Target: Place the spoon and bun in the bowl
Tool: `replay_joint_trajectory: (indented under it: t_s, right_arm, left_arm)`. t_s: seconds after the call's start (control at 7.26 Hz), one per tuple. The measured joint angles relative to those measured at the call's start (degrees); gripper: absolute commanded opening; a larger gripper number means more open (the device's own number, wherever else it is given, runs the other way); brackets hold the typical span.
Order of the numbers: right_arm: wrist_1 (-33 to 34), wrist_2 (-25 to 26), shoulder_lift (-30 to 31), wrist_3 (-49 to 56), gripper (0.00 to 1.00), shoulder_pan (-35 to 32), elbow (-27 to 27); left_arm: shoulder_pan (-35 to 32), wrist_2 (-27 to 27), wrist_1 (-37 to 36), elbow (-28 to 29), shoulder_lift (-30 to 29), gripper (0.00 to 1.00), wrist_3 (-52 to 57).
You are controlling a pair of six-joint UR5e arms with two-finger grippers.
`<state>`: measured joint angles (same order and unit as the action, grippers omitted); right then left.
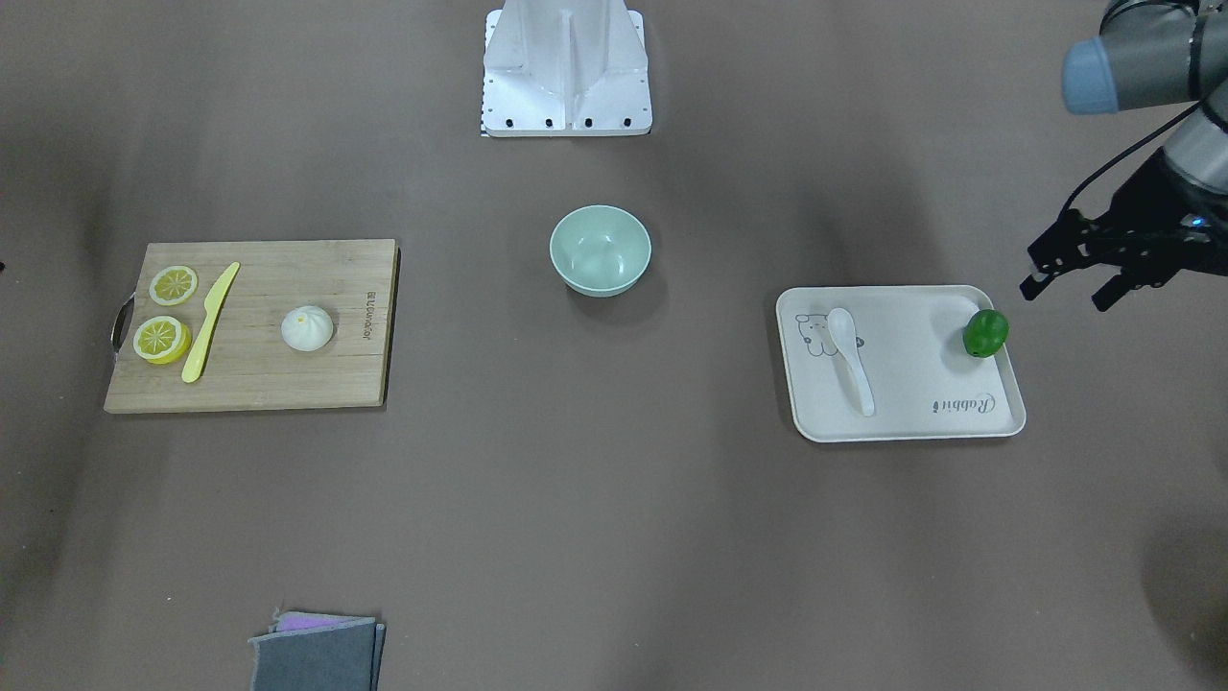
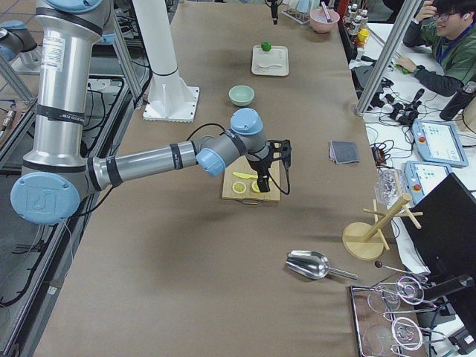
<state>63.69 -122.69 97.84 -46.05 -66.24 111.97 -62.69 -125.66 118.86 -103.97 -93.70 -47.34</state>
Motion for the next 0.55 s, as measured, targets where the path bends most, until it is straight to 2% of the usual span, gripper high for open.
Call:
replay_joint_trajectory:
  t_s: [0.28, 0.55]
  right_arm:
    - [1.66, 8.72, -5.36, -12.17, 0.99, 10.63, 0.06]
    - [6.86, 13.64, -11.16, -18.64, 0.99, 16.96, 0.32]
  left_arm:
    - [6.95, 6.6, 0.11, 2.18, -3.92, 0.93, -7.49]
    - [11.36, 11.51, 0.22, 6.26, -7.71, 0.74, -11.31]
